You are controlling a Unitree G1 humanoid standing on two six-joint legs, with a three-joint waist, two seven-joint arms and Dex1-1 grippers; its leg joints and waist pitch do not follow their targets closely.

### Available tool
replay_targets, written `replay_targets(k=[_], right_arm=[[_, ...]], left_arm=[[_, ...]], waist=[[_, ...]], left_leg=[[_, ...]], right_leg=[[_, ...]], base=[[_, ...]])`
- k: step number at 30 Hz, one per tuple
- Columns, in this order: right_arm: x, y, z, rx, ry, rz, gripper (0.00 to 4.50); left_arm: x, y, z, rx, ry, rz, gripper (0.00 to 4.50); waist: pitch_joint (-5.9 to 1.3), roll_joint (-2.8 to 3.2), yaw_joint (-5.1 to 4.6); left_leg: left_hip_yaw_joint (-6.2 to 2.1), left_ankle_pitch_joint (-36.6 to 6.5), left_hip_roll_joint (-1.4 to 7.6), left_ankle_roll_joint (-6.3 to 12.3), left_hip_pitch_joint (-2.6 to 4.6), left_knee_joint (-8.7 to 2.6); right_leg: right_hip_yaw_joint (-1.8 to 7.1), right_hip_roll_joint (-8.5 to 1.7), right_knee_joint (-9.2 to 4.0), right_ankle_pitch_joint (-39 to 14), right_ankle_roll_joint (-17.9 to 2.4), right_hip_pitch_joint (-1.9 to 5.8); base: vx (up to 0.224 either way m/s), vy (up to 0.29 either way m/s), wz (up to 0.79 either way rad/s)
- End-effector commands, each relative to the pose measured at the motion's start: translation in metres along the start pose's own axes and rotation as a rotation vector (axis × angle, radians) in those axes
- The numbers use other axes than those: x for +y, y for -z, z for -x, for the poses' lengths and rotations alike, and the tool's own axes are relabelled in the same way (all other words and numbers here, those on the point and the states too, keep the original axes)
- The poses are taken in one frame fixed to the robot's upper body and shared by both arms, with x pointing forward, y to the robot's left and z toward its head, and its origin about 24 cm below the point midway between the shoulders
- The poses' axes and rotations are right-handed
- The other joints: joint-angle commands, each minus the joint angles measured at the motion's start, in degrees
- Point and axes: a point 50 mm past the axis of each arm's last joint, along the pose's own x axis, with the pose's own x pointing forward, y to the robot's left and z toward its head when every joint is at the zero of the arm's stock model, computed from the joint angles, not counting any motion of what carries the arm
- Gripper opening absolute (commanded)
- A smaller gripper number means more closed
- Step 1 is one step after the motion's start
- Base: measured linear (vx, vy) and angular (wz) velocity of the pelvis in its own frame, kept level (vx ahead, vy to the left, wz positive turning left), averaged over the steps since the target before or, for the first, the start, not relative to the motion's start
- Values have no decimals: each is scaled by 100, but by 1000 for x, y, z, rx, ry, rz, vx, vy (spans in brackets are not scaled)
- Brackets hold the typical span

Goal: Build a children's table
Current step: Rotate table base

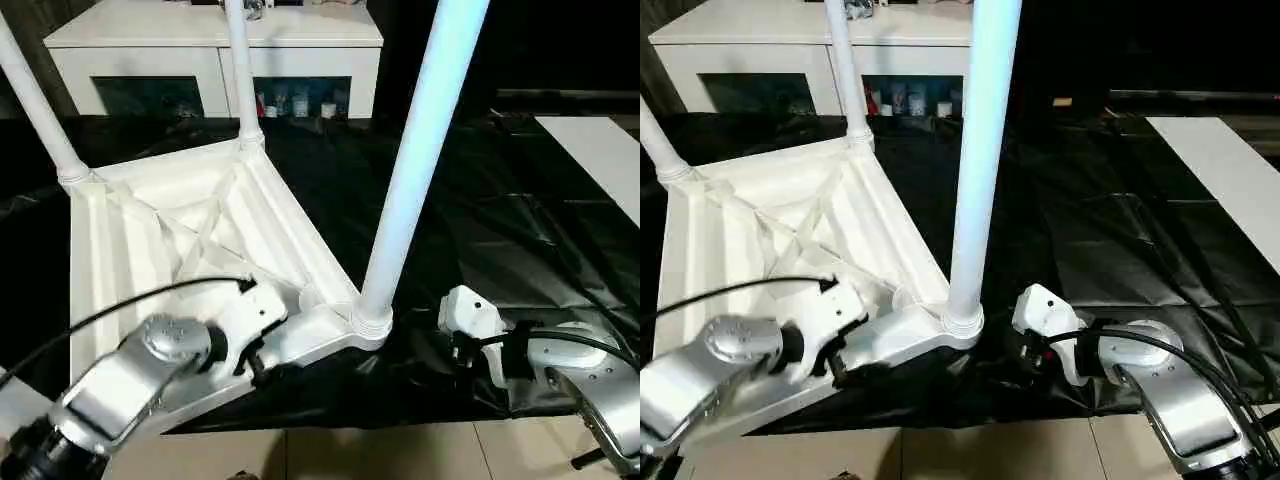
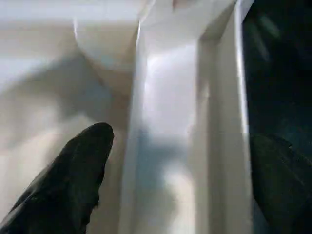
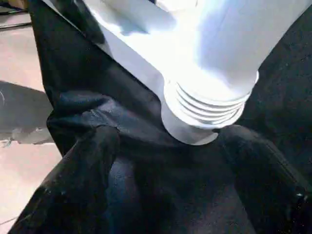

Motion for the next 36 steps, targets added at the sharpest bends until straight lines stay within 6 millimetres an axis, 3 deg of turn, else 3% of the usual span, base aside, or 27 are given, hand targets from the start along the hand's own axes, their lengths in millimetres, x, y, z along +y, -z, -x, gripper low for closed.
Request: replay_targets(k=[1,8,9,14,23,36], right_arm=[[2,-2,1,1,-4,11,368],[3,-1,1,4,1,7,368],[3,-1,1,4,1,7,368],[4,0,2,9,3,6,368],[4,1,1,21,5,14,368],[3,0,-1,22,1,18,368]], left_arm=[[7,-5,6,-30,-10,-16,447],[7,-4,0,-25,41,-71,447],[7,-4,0,-24,41,-75,447],[7,6,-1,39,47,-48,447],[11,12,-5,57,-25,64,447],[8,13,-4,58,-18,104,335]], waist=[[-323,44,1],[-352,62,-6],[-357,99,-5],[-353,122,-20],[-349,99,-21],[-339,81,-28]], left_leg=[[-61,-1166,103,80,36,-441],[-53,-962,87,146,15,-417],[-54,-981,83,139,21,-416],[-58,-1084,89,109,22,-429],[-57,-1117,88,122,15,-434],[-58,-1165,84,154,15,-442]], right_leg=[[247,-357,-567,-1344,-941,229],[249,-343,-539,-988,-981,242],[249,-343,-535,-1009,-980,240],[247,-349,-549,-1152,-955,238],[242,-348,-579,-1380,-914,231],[242,-352,-613,-1696,-794,210]], base=[[0,0,0],[0,0,0],[0,0,0],[0,0,0],[0,0,0],[0,0,0]])
